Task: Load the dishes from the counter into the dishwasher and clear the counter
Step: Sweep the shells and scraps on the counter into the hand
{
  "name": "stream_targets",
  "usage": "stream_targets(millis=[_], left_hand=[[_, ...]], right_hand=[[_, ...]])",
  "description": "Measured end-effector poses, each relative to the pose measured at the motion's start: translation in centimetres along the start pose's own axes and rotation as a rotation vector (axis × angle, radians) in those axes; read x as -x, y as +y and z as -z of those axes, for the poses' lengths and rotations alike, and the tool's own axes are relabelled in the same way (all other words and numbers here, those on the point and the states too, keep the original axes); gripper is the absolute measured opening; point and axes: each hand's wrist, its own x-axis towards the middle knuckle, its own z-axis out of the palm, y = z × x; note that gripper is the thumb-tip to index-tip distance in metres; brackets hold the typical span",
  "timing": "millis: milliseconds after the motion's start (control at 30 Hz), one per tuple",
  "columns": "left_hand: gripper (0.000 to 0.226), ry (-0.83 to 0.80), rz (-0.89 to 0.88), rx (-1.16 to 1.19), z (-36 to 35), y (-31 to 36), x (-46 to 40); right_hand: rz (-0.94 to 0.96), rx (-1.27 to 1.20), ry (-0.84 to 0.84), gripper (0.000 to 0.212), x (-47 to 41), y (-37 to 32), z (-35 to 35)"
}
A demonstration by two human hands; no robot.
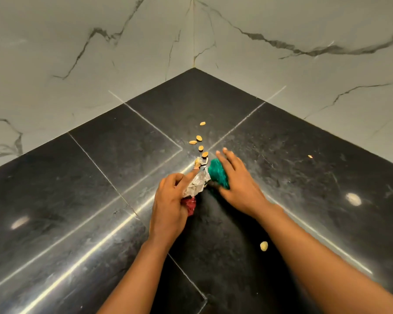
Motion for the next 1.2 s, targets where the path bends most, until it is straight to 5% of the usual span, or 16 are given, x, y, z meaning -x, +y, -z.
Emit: stream_targets(millis=[233,367,533,767,900,1033,1200], left_hand=[[0.056,-0.138,-0.098,-0.153,0.3,0.6,-0.1],[0.047,-0.034,-0.007,-0.127,-0.3,0.4,-0.1],[0.026,0.053,0.058,-0.376,-0.5,0.6,0.0],[0.018,0.092,0.123,-0.410,-0.9,0.9,0.2],[0.038,0.104,0.135,-0.429,-1.3,0.9,0.2],[0.007,0.065,0.101,-0.483,-1.0,1.3,0.5],[0.010,0.028,0.138,-0.470,-0.7,1.8,0.3]], right_hand=[[0.151,-0.036,-0.124,0.082,-10.9,1.0,-0.2],[0.274,-0.017,-0.211,0.064,-14.3,0.1,-0.5],[0.523,0.024,-0.178,0.049,-10.1,-1.3,-1.3],[0.243,0.232,0.061,0.028,-1.6,-2.1,-1.3],[0.119,0.367,0.022,0.023,-0.5,-3.8,-1.3],[0.053,0.507,-0.056,0.008,-0.8,-5.3,-1.2],[0.013,0.599,-0.102,0.011,-1.0,-5.9,-1.1]])
